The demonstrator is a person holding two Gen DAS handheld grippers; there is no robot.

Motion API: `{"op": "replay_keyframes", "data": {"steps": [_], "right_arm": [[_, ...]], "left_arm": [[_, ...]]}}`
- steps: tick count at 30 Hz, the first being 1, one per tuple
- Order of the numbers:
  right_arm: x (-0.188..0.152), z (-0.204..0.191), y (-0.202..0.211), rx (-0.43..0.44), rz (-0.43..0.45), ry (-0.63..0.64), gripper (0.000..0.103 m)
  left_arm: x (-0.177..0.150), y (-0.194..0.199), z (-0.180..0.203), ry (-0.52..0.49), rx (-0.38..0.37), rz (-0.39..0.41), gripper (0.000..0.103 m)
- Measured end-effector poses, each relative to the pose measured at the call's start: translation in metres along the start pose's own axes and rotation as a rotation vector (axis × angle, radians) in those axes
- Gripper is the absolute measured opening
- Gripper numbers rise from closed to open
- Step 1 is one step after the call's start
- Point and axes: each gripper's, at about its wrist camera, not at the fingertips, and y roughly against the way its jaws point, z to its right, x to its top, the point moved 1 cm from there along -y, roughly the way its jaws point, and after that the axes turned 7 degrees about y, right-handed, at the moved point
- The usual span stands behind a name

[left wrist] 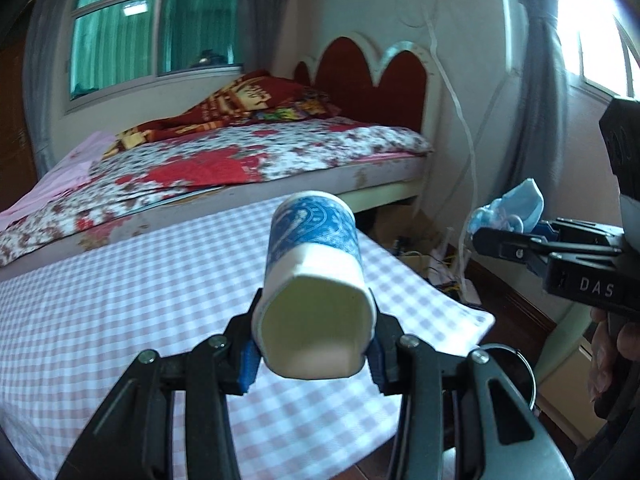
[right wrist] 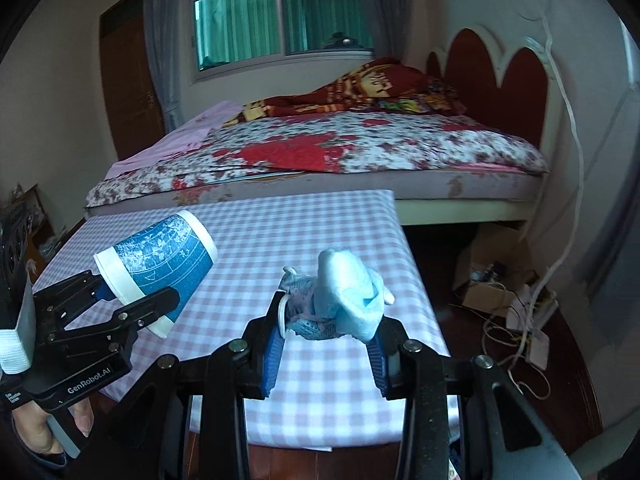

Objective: Collect trash
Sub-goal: 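Carry the light blue mask and blue paper cup over the black bin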

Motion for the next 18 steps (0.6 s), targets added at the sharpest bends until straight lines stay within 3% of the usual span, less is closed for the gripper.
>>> {"op": "replay_keyframes", "data": {"steps": [18], "right_arm": [[-0.082,0.103,0.069,-0.200,-0.049,-0.162,0.039]], "left_arm": [[-0.034,-0.024,0.128,-0.140,-0.222,-0.095,0.044]]}}
